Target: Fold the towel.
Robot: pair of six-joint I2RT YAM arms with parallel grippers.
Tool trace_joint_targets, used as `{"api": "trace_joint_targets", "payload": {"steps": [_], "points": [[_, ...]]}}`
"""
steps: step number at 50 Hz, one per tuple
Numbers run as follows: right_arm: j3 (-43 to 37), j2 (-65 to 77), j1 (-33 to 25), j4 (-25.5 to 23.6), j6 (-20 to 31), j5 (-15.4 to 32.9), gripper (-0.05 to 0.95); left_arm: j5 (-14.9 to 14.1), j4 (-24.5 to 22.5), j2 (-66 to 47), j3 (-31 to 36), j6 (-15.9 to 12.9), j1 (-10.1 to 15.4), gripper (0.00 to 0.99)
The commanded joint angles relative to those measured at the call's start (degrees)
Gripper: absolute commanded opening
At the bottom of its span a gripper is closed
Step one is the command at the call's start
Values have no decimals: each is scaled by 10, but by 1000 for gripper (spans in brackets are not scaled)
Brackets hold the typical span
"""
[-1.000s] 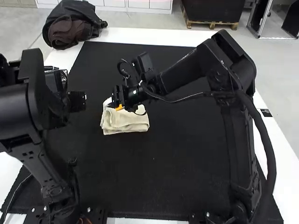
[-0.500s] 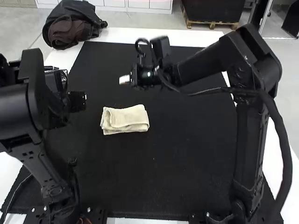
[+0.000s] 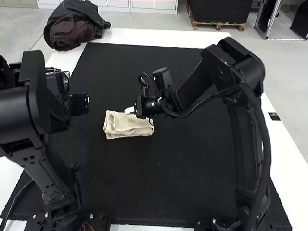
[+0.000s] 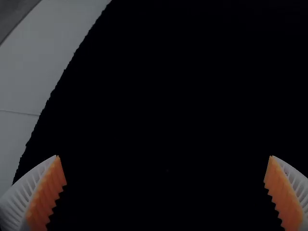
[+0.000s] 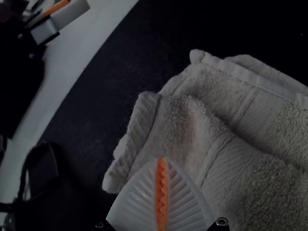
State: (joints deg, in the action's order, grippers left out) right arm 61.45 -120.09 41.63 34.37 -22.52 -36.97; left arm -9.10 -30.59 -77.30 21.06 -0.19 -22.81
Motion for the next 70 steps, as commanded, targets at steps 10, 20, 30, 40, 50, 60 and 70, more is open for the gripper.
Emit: {"api": "trace_joint_targets", "payload": {"steps": [10, 20, 30, 40, 50, 60, 70], "points": [[40, -45, 15, 25, 2, -11, -26, -12, -7, 6, -3, 1, 0, 967], [64, -86, 19, 43, 2, -10, -26, -12, -11, 6, -3, 1, 0, 967], [78, -131, 21, 63, 5, -3, -26, -17, -16, 7, -2, 1, -2, 967], [82, -173, 46, 77, 17, 14, -26, -20, -18, 7, -2, 1, -2, 967], [81, -152, 43, 77, -17, 11, -25, -21, -10, 9, 13, 2, -3, 967], [93, -44, 1, 45, -48, 11, -23, -23, 28, 20, 56, 3, 0, 967], [100, 70, -44, -16, -64, 12, 111, -24, 74, 36, 108, 6, 15, 967]]}}
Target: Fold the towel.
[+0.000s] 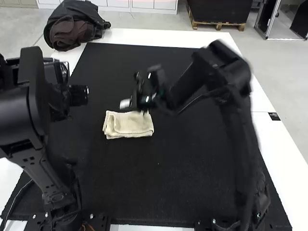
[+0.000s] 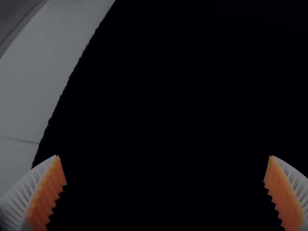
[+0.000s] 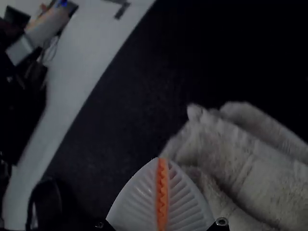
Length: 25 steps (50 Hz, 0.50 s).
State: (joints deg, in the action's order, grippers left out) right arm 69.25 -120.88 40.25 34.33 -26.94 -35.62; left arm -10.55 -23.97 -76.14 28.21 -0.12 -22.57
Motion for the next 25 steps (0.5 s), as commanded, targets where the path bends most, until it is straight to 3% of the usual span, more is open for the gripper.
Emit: {"api": "trace_joint_targets", "payload": {"steps": [1, 13, 25], "points": [[23, 88, -34, -22, -20, -1, 164, -10, 12, 27, 40, 7, 17, 967], [31, 233, -95, -104, -13, 14, 892, -2, 81, 82, 109, 18, 67, 967], [30, 390, -188, -161, -10, 20, 911, 27, 137, 177, 149, 20, 121, 967]]}}
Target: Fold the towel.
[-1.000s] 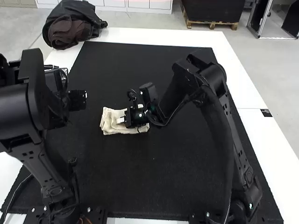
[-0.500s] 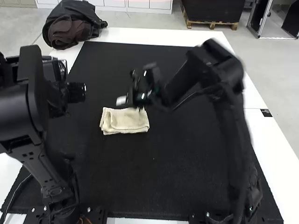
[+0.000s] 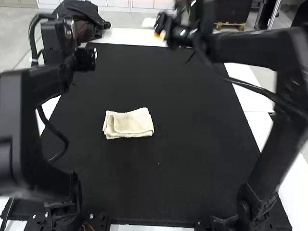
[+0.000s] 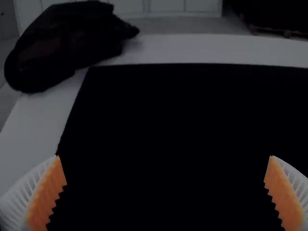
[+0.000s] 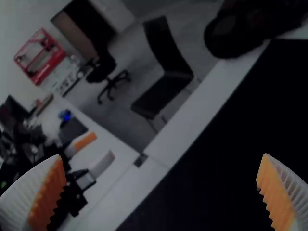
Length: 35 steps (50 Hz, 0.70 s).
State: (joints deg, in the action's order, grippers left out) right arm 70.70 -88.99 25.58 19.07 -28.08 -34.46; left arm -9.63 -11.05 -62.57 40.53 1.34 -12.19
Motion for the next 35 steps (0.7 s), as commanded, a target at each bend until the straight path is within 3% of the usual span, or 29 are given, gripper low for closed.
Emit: {"api": "trace_joint_targets", "payload": {"steps": [1, 8, 22, 28, 35], "points": [[13, 87, -51, -14, 1, 10, 911, 22, 11, 53, 27, 6, 23, 967], [-14, 187, -104, -26, 14, 37, 911, 39, 22, 128, 28, 16, 49, 967], [-120, 421, -193, -25, 10, 53, 911, 42, 28, 300, -8, 19, 57, 967], [-159, 538, -229, -40, 7, 55, 911, 43, 20, 396, -39, 52, 57, 967], [-195, 682, -264, -70, 33, 99, 911, 44, 17, 511, -75, 52, 53, 967]]}}
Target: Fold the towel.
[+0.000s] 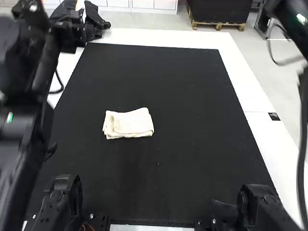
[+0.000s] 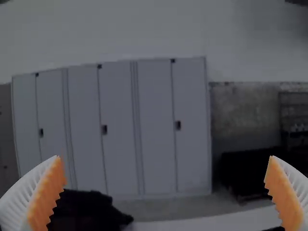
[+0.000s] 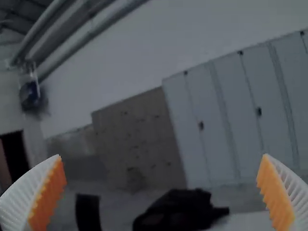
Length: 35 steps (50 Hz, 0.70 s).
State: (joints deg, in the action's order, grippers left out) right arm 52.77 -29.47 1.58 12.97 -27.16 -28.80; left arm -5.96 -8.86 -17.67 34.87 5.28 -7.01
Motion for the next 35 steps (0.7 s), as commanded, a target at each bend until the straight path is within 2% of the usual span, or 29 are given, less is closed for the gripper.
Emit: {"api": "trace_joint_targets", "payload": {"steps": [1, 6, 13, 17, 21, 23, 25, 27, 30, 33, 35], "points": [[-22, 114, -30, -21, 40, 59, 911, 9, -3, 84, -25, 13, 1, 967], [-50, 213, -49, -44, 78, 115, 911, 22, 14, 166, -46, 12, 1, 967], [-61, 293, -62, -117, 98, 144, 911, 27, 50, 179, -31, 14, 2, 967], [-59, 293, -62, -161, 118, 176, 911, 39, 52, 179, -35, -5, 4, 967], [-64, 293, -62, -188, 120, 235, 911, 38, 68, 178, -49, -8, 2, 967], [-72, 293, -62, -200, 120, 245, 911, 41, 75, 179, -60, -18, 1, 967], [-93, 293, -62, -211, 140, 242, 911, 56, 79, 179, -77, -33, 1, 967], [-116, 293, -61, -211, 178, 235, 911, 64, 67, 178, -95, -52, 1, 967], [-166, 293, -62, -202, 237, 235, 911, 57, 29, 179, -130, -63, 1, 967], [-236, 293, -64, -146, 249, 280, 911, 37, -15, 178, -173, -90, 3, 967], [-286, 293, -65, -94, 274, 328, 911, 26, -59, 178, -208, -116, 3, 967]]}}
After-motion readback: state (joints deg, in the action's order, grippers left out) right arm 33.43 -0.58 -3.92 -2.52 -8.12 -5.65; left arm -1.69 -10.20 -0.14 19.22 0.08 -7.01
